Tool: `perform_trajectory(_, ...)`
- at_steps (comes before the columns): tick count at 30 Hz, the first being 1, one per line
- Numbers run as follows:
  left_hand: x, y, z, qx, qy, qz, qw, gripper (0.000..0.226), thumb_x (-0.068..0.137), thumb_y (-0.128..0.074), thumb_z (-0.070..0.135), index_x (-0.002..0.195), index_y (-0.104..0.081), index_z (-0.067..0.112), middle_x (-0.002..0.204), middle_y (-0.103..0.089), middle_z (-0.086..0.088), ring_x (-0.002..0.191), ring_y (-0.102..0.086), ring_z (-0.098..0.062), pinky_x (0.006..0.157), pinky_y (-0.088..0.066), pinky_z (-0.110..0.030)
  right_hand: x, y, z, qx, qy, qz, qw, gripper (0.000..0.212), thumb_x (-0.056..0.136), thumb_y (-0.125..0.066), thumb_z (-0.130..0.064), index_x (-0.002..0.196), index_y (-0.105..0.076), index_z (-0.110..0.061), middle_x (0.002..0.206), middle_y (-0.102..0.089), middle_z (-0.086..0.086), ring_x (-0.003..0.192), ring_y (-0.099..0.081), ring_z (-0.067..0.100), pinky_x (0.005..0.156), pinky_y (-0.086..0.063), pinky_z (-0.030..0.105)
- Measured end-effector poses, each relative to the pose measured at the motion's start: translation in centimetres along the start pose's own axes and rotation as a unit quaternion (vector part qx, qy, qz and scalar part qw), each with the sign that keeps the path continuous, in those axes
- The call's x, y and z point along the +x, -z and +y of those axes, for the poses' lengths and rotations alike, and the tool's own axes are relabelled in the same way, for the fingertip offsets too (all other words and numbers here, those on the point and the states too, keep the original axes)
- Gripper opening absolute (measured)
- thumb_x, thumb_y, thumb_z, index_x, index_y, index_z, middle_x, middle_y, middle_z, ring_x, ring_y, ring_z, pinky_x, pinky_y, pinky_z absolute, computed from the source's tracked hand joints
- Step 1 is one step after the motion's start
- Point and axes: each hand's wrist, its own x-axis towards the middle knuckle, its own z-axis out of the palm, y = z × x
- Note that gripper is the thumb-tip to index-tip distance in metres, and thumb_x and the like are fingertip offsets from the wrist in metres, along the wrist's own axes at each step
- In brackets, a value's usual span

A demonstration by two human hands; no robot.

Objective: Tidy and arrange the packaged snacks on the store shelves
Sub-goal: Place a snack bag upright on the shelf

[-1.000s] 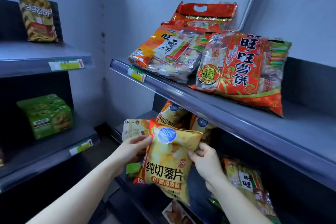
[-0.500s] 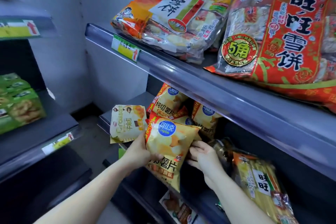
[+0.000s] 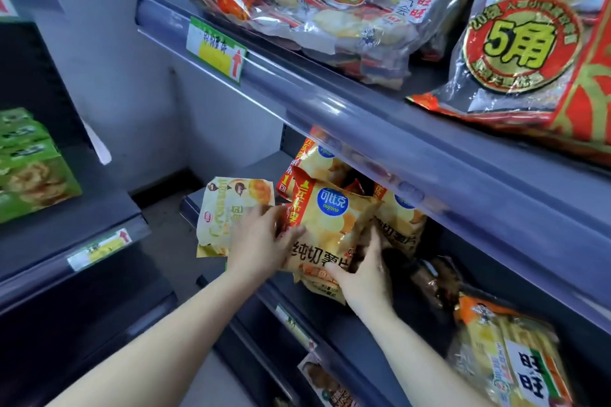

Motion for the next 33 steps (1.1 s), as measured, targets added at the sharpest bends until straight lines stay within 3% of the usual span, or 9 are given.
perform_trajectory(3,0.9,0.7,-1.8,0.095,0.084,0.084,0.988,0.053,0.089,-0.056,0.047,0.136,-0.046,0.025,0.147,-0.033,-0.007,0.136,-0.025,-0.028,0.109,-0.022,-0.051,0.0,-1.0,-0.5,-0.05,0.022,0.049,0.997,0.109,0.073,-0.08,-0.025,0.151,-0.005,-0.025,0.152,-0.027,0.01,0.136,-0.035,0.028,0.107,-0.036,0.04)
perform_trajectory(6,1.8,1.3,-4.2,0.027,0.28,0.046,0.959,0.075,0.084,-0.065,0.042,0.145,-0.027,0.018,0.155,-0.014,-0.011,0.142,-0.013,-0.031,0.111,-0.018,-0.055,-0.4,-2.0,-0.9,-0.185,0.135,0.114,0.967,0.107,0.068,-0.082,-0.019,0.15,-0.015,-0.026,0.15,-0.022,0.014,0.132,-0.037,0.032,0.105,-0.038,0.04)
perform_trajectory(8,2.3,1.5,-5.9,-0.077,0.382,0.02,0.921,0.088,0.079,-0.072,0.043,0.145,-0.024,0.012,0.15,-0.026,-0.015,0.136,-0.028,-0.035,0.107,-0.03,-0.052,-0.4,-2.6,-0.6,-0.266,0.216,0.129,0.931,0.103,0.059,-0.086,-0.017,0.145,-0.03,-0.03,0.147,-0.027,0.014,0.119,-0.047,0.034,0.092,-0.047,0.045)
perform_trajectory(11,2.5,1.5,-7.3,-0.219,0.416,0.04,0.882,0.054,0.077,-0.078,0.028,0.116,-0.049,0.004,0.117,-0.059,-0.015,0.101,-0.06,-0.034,0.08,-0.055,-0.045,-0.2,-3.1,-0.6,-0.356,0.254,0.121,0.891,0.087,0.057,-0.085,-0.022,0.134,-0.048,-0.034,0.146,-0.035,0.014,0.124,-0.04,0.034,0.082,-0.05,0.049)
perform_trajectory(14,2.6,1.8,-7.6,-0.281,0.399,0.107,0.867,0.015,0.086,-0.066,0.013,0.093,-0.058,0.002,0.098,-0.064,-0.015,0.081,-0.062,-0.032,0.063,-0.058,-0.045,-0.2,-3.6,-0.8,-0.384,0.258,0.107,0.88,0.079,0.06,-0.083,-0.041,0.132,-0.052,-0.034,0.146,-0.037,0.016,0.132,-0.031,0.032,0.086,-0.048,0.054)
perform_trajectory(20,2.4,4.7,-5.1,-0.234,0.227,0.23,0.917,0.009,0.092,-0.058,0.013,0.095,-0.057,0.005,0.107,-0.057,-0.006,0.097,-0.055,-0.022,0.079,-0.043,-0.031,-0.4,-4.7,-2.2,-0.423,0.231,0.126,0.867,0.076,0.063,-0.082,-0.047,0.131,-0.052,-0.033,0.106,-0.054,0.009,0.096,-0.051,0.027,0.074,-0.049,0.043)
perform_trajectory(24,2.2,8.3,-3.5,-0.258,0.109,0.294,0.914,0.007,0.092,-0.059,0.012,0.09,-0.053,0.011,0.117,-0.056,-0.003,0.107,-0.052,-0.017,0.096,-0.043,-0.029,-0.2,-5.9,-3.9,-0.377,0.177,0.051,0.908,0.078,0.088,-0.062,-0.038,0.149,-0.014,-0.035,0.126,-0.046,0.006,0.119,-0.04,0.023,0.087,-0.046,0.034)
perform_trajectory(27,1.8,10.9,-2.0,-0.267,0.061,0.309,0.911,0.009,0.092,-0.059,0.011,0.087,-0.051,0.011,0.117,-0.052,-0.002,0.105,-0.048,-0.011,0.094,-0.039,-0.022,-0.5,-6.2,-4.6,-0.318,0.139,0.03,0.937,0.083,0.088,-0.063,-0.027,0.15,-0.007,-0.035,0.136,-0.039,0.006,0.132,-0.03,0.023,0.096,-0.043,0.034)
perform_trajectory(33,0.6,13.1,-0.8,-0.342,0.044,0.244,0.906,0.006,0.085,-0.056,0.029,0.083,-0.055,0.024,0.104,-0.061,-0.015,0.09,-0.058,-0.022,0.089,-0.049,-0.052,-2.1,-5.5,-3.9,-0.133,0.07,-0.043,0.988,0.067,0.088,-0.063,-0.025,0.145,-0.03,-0.035,0.145,-0.039,-0.002,0.137,-0.033,0.02,0.103,-0.039,0.036)
